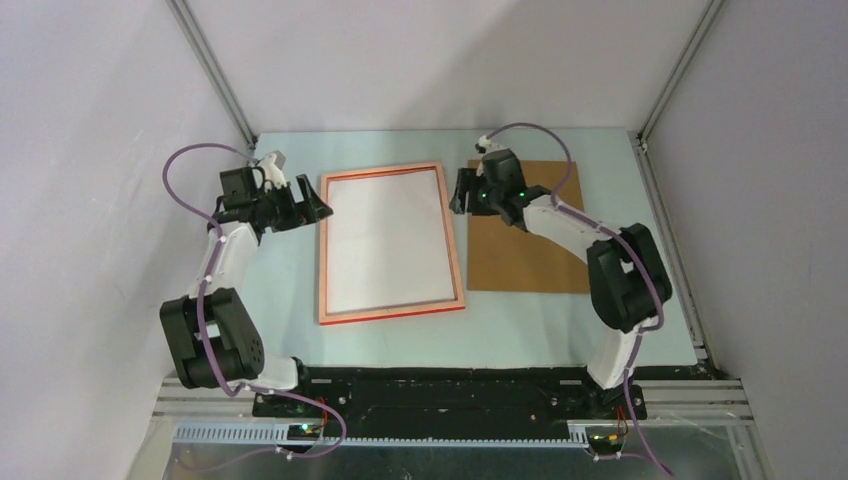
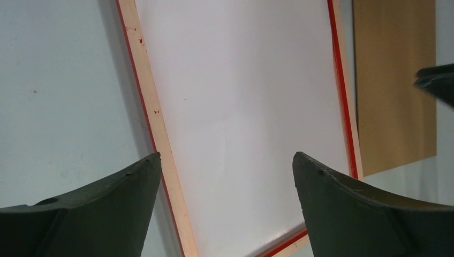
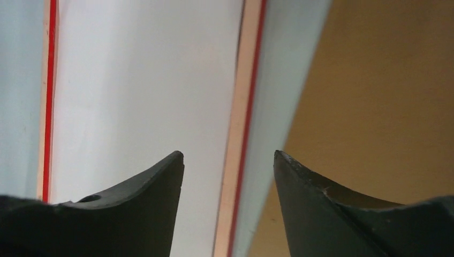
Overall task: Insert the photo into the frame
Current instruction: Turn over the photo from the photo frame, then turn over the photo frame item at the center of the board.
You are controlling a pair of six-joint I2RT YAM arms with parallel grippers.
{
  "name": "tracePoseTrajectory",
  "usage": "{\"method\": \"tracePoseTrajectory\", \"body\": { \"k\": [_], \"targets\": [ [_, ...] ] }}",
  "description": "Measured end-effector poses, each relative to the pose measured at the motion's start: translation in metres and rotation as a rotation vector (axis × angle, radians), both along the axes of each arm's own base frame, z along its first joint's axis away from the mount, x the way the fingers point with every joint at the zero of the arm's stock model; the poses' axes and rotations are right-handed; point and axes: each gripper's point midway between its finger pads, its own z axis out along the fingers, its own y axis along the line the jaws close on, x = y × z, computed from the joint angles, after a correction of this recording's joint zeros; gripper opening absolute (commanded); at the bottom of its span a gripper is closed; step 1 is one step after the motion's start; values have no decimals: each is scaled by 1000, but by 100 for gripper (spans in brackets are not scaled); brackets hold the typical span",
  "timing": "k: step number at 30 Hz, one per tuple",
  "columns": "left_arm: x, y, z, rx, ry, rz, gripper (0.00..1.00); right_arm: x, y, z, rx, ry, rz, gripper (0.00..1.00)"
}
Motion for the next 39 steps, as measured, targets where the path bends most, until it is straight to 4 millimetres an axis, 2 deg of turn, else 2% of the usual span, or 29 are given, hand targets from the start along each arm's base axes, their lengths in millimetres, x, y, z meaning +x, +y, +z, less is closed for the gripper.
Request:
{"method": "tracePoseTrajectory", "body": {
  "k": [4, 8, 10, 14, 17, 20, 23, 25, 34, 39],
  "targets": [
    [-1, -8, 10, 27, -34, -25, 100, 16, -41, 33, -42, -107, -43, 69],
    [0, -33, 25, 57, -83, -94, 100, 21, -85, 52, -104, -176, -88, 71],
    [3, -50, 35, 72, -110, -136, 100, 22, -106, 55, -137, -194, -113, 75],
    [5, -91, 58, 90, -173, -230, 100, 23, -157, 61, -189, -216, -181, 94],
    [8, -124, 79, 94, -224, -299, 100, 23, -196, 69, -208, -229, -245, 98],
    [20, -154, 94, 95, -260, -343, 100, 19, -232, 76, -218, -242, -303, 98],
    [34, -181, 93, 96, -254, -368, 100, 11, -255, 77, -227, -243, -336, 98],
    [44, -202, 85, 98, -235, -385, 100, 8, -266, 75, -234, -236, -348, 98],
    [80, -278, 48, 112, -168, -421, 100, -12, -310, 41, -264, -133, -421, 98],
    [93, -312, 34, 95, -154, -433, 100, -12, -326, 23, -265, -82, -452, 96]
  ]
}}
